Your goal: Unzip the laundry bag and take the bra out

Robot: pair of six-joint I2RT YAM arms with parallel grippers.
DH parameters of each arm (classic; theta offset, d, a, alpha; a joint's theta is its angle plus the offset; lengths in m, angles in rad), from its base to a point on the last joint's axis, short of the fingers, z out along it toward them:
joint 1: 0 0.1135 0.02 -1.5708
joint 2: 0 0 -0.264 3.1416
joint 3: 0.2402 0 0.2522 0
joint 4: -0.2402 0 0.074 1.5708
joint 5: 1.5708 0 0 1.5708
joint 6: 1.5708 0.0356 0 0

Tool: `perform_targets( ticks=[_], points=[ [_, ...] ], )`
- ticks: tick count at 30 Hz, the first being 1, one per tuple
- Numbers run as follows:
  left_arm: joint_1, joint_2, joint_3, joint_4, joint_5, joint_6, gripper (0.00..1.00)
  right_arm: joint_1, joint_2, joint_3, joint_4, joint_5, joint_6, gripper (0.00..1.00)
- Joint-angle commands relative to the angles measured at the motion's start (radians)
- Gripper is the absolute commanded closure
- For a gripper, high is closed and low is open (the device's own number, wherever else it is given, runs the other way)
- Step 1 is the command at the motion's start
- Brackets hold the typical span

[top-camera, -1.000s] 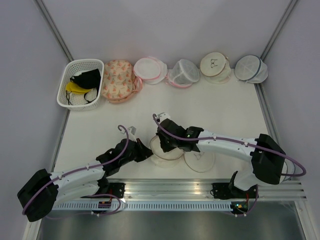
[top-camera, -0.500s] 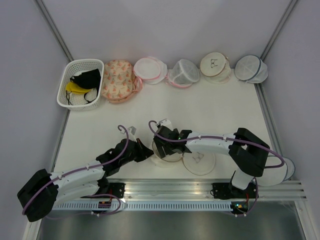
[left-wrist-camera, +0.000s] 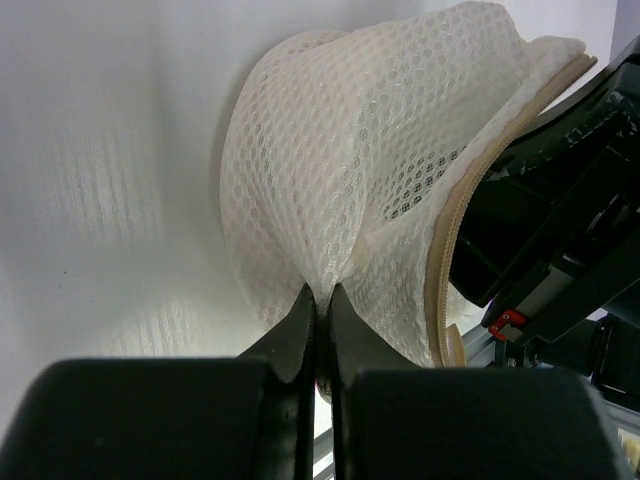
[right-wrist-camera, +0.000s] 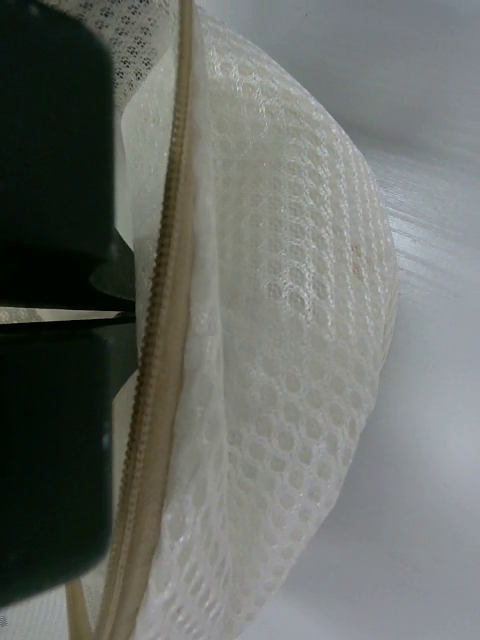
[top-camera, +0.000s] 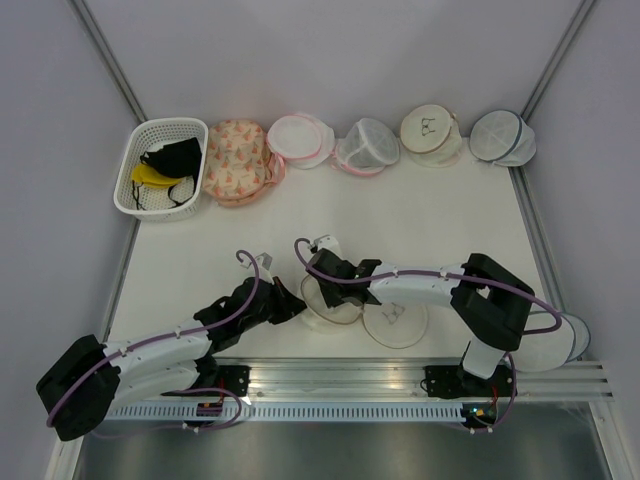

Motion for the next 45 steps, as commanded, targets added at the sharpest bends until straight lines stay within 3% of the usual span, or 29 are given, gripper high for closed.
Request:
perform_targets(
  ticks=[1,8,10,11,12,15,24,28,34,39,45],
  points=[
    [0.002,-0.004,0.016,0.043,0.004,-0.010,0.98,0.009,-0.010,0.005,0.064,-0.068,0.025,1.00],
    [0.002,-0.012,0.016,0.026,-0.007,-0.012,0.96,0.008,-0.165,-0.014,0.040,-0.146,-0.009,0.99],
    [0.002,-0.012,0.022,0.007,-0.014,-0.013,0.70,0.008,-0.225,-0.021,0.046,-0.189,-0.013,1.00],
    [0.002,-0.013,0.027,-0.007,-0.020,-0.016,0.52,0.009,-0.244,-0.023,0.049,-0.226,-0.016,1.00],
    [0.002,-0.016,0.036,-0.023,-0.040,-0.027,0.20,0.009,-0.276,-0.023,0.046,-0.238,-0.021,1.00],
    [0.002,-0.042,0.059,-0.104,-0.092,-0.038,0.00,0.009,-0.329,-0.020,0.023,-0.245,-0.021,0.99],
    [0.002,-0.223,0.059,-0.245,-0.201,-0.033,0.00,0.006,-0.468,0.037,-0.072,-0.295,-0.053,1.00],
    [0.002,-0.260,0.052,-0.265,-0.211,-0.032,0.01,-0.001,-0.520,0.115,-0.173,-0.268,-0.076,1.00],
    [0.002,-0.257,0.052,-0.271,-0.206,-0.039,0.00,-0.009,-0.555,0.224,-0.282,-0.361,-0.158,1.00],
    [0.002,-0.254,0.053,-0.267,-0.203,-0.041,0.00,-0.012,-0.662,0.192,-0.212,-0.415,-0.158,1.00],
    [0.002,-0.259,0.052,-0.267,-0.201,-0.039,0.00,-0.025,-0.839,0.086,-0.014,-0.335,-0.081,1.00]
  ],
)
